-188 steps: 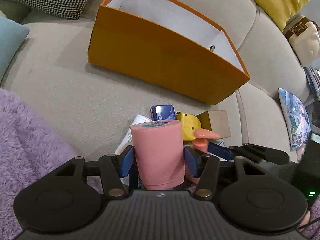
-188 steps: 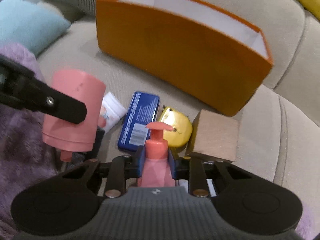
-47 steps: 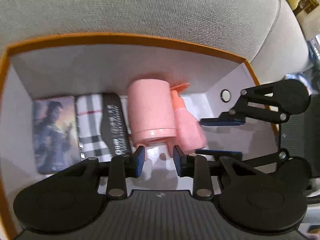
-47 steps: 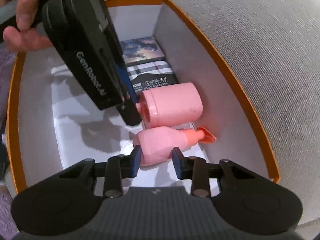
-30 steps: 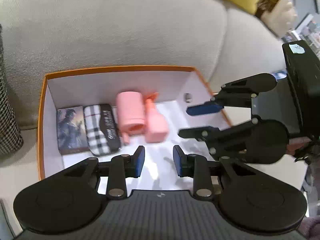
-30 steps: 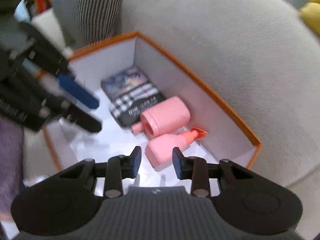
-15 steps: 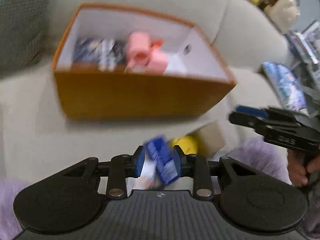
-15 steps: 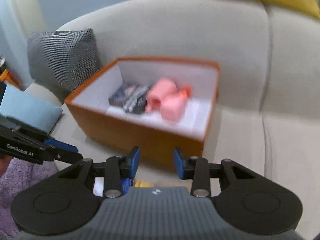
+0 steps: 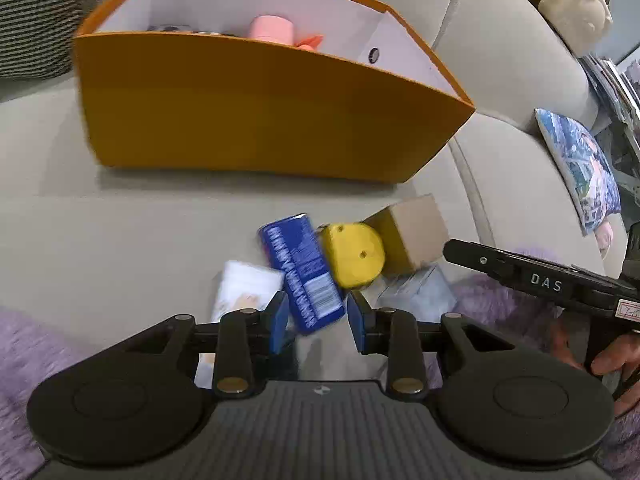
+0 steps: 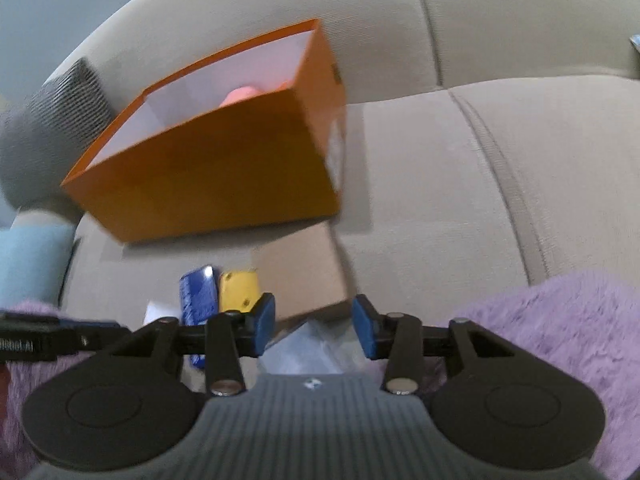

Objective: Organize rigid objects
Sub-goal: 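Move both open tools back to the remaining pile, then grasp the clear cube box with the left tool while the right tool grasps the brown gift box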

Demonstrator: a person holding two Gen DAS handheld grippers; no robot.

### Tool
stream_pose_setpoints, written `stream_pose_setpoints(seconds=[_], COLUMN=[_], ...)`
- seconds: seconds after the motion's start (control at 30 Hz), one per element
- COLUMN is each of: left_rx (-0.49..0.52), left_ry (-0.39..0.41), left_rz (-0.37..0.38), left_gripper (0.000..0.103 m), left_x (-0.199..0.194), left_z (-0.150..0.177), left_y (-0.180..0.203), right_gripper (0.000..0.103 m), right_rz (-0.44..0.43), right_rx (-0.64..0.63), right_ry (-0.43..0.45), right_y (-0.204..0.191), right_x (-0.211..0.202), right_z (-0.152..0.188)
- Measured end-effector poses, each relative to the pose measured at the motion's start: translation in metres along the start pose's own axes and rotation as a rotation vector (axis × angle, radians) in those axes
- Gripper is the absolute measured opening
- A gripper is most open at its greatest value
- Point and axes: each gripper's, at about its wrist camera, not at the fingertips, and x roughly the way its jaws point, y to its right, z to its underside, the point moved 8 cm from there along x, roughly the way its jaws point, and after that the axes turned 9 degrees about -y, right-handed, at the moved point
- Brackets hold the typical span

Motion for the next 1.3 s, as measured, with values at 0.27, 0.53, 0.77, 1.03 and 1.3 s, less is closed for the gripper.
stream_pose_setpoints(seconds=[0.27, 0.53, 0.77, 1.03, 1.3], left_rx=[0.044, 0.044, 0.05, 0.143, 0.339], left_ry=[-0.054, -0.082, -0.071, -0.1, -0.111], left_rz=[-0.015, -0.004, -0.011, 0.063, 0.001], left_gripper=[0.036, 0.036, 0.036, 0.042, 0.07], left_x=[0.03, 0.04, 0.038, 0.042, 0.059], left_z=[-0.014, -0.016, -0.018, -0.011, 0.004], left_y=[0.018, 0.025, 0.025, 0.055, 0.094], right_gripper=[0.047, 0.068, 0.072, 0.051, 0.05], right_rz=[-0.084, -0.179, -0.23, -0.2, -0.031], right_rx=[0.085, 0.109, 0.119, 0.082, 0.063], right_ry=[-0.081, -0.162, -0.207, -0.086, 0.031], right_y=[0.014, 0.011, 0.004, 0.002, 0.039], right_x=[0.025, 0.052, 0.066, 0.028, -0.018], right_z=[-0.01, -0.015, -0.016, -0.013, -0.011])
